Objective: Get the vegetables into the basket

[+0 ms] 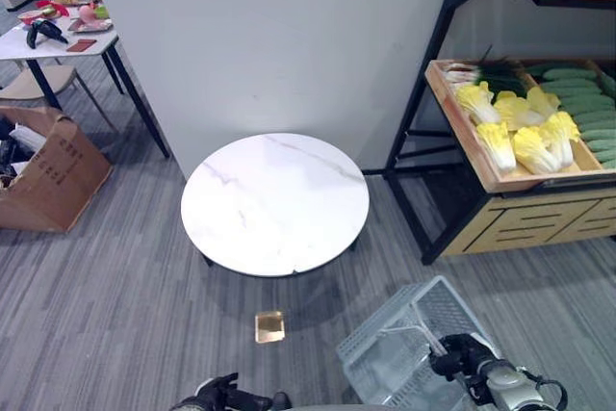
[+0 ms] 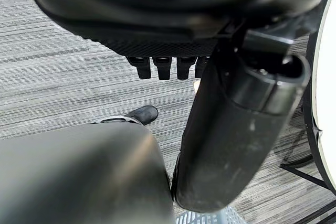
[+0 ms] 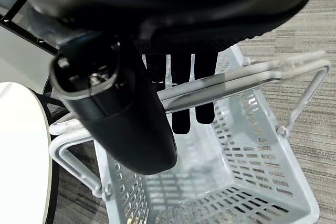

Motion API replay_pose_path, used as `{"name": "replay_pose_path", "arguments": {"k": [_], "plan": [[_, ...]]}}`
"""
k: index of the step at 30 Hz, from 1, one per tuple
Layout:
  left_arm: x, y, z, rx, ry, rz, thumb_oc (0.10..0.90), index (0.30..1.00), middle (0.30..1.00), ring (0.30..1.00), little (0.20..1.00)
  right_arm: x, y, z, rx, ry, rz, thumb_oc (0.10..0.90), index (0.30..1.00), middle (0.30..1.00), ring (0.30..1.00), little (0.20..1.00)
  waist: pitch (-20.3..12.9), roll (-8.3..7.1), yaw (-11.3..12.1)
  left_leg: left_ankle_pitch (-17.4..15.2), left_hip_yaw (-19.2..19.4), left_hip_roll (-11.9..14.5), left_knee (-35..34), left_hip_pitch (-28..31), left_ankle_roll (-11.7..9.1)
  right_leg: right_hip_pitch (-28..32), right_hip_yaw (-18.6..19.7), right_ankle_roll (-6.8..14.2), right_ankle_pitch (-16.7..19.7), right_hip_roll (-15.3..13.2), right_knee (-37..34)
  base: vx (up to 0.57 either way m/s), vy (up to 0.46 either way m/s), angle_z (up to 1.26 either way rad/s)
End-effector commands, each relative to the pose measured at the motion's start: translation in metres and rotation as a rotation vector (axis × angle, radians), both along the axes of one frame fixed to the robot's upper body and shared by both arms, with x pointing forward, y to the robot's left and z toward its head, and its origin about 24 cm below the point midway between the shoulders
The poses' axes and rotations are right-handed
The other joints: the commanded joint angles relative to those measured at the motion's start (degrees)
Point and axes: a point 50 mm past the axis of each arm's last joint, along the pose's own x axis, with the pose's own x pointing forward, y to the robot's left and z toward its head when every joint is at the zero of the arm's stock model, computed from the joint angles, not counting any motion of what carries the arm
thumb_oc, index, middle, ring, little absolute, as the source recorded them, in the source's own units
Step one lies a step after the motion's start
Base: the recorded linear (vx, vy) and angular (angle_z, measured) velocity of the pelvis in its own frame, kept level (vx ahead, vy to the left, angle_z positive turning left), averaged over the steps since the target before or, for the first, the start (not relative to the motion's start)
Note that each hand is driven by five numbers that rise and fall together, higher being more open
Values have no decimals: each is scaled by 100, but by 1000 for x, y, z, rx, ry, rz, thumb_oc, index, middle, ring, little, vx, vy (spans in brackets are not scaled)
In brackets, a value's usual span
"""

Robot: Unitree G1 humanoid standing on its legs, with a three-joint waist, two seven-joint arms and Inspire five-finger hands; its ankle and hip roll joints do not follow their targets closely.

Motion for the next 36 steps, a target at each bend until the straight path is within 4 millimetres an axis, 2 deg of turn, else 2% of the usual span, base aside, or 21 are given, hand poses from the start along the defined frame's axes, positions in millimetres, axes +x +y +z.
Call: {"name": "replay_pose_path", "arguments": {"k": [1,10,13,14,16,17,19,21,22,23,24,25,26,30,36], "plan": [[-4,7,0,40,32,-24,900,1000,1000,1000,1000,33,-9,20,-7,-170,-30,400,300,300,300,300,-128,-86,141,-828,-168,-182,46,424,26,-622,-98,321,99,-155,370,34,54,0],[-3,8,0,54,25,-39,900,1000,1000,1000,1000,26,11,11,54,-166,-17,400,300,300,300,300,-57,-43,41,-901,157,-202,46,427,88,-778,229,434,238,-139,434,16,62,-14],[6,8,2,64,4,-64,900,1000,1000,1000,1000,28,18,9,67,-163,6,400,300,300,300,300,34,0,-48,-929,411,-210,46,380,115,-988,455,540,392,-116,528,-18,107,-51],[12,8,4,67,-14,-76,900,1000,1000,1000,1000,31,23,10,72,-172,26,400,300,300,300,300,109,22,-113,-961,640,-209,46,364,131,-1132,606,630,485,-86,610,-24,114,-51],[14,9,5,72,-21,-80,900,1000,1000,1000,1000,33,26,11,75,-175,37,400,300,300,300,300,139,35,-128,-976,759,-206,46,359,137,-1198,671,677,532,-75,646,8,92,-76],[17,9,5,74,-30,-83,900,1000,1000,1000,1000,37,29,11,79,-182,55,400,300,300,300,300,209,75,-207,-1070,888,-207,46,419,141,-1267,628,764,529,-106,740,33,81,-105],[19,11,7,78,-40,-77,900,1000,1000,1000,1000,40,33,12,76,-176,91,400,300,300,300,300,270,101,-180,-1094,1053,-168,46,434,130,-1345,403,774,574,-193,759,15,42,-68],[22,13,8,83,-51,-70,900,1000,1000,1000,1000,42,35,13,63,-169,126,400,300,300,300,300,327,131,-82,-1094,1244,-101,46,449,109,-1424,-293,700,538,-421,799,-9,-15,-71],[22,13,8,83,-51,-70,900,1000,1000,1000,1000,42,35,13,63,-169,126,400,300,300,300,300,329,131,-90,-1094,1236,-101,46,449,109,-1421,-302,700,534,-423,801,1,-42,-100],[22,17,9,92,-51,-69,900,1000,1000,1000,1000,38,36,10,65,-146,139,400,300,300,300,300,350,131,-43,-1123,1390,-45,46,461,81,-1411,-936,651,436,-613,836,7,-34,-76],[22,17,9,93,-51,-69,900,1000,1000,1000,1000,38,37,10,65,-146,139,400,300,300,300,300,350,130,-49,-1122,1384,-46,46,462,81,-1407,-942,651,434,-614,836,27,-69,-46],[19,22,10,101,-48,-47,900,1000,1000,1000,1000,34,39,7,75,-128,145,400,300,300,300,300,367,107,14,-1149,1552,-20,47,495,61,-1363,-1459,642,388,-766,854,47,-66,-27],[18,23,10,104,-47,-37,900,1000,1000,1000,1000,33,40,5,79,-119,146,400,300,300,300,300,357,85,61,-1155,1619,-25,54,509,49,-1314,-1659,668,426,-825,793,60,-94,-32],[16,26,10,113,-40,-33,900,1000,1000,1000,1000,30,44,2,102,-104,144,400,300,300,300,300,318,20,38,-1198,1602,4,170,504,1,-1239,-1378,652,435,-731,628,73,-121,-28],[13,23,8,114,-22,-18,900,1000,1000,1000,1000,28,51,0,124,-105,149,400,300,300,300,300,218,-18,50,-1121,1528,159,110,642,-176,-1034,-1422,507,104,-550,573,108,-190,-6]]}}
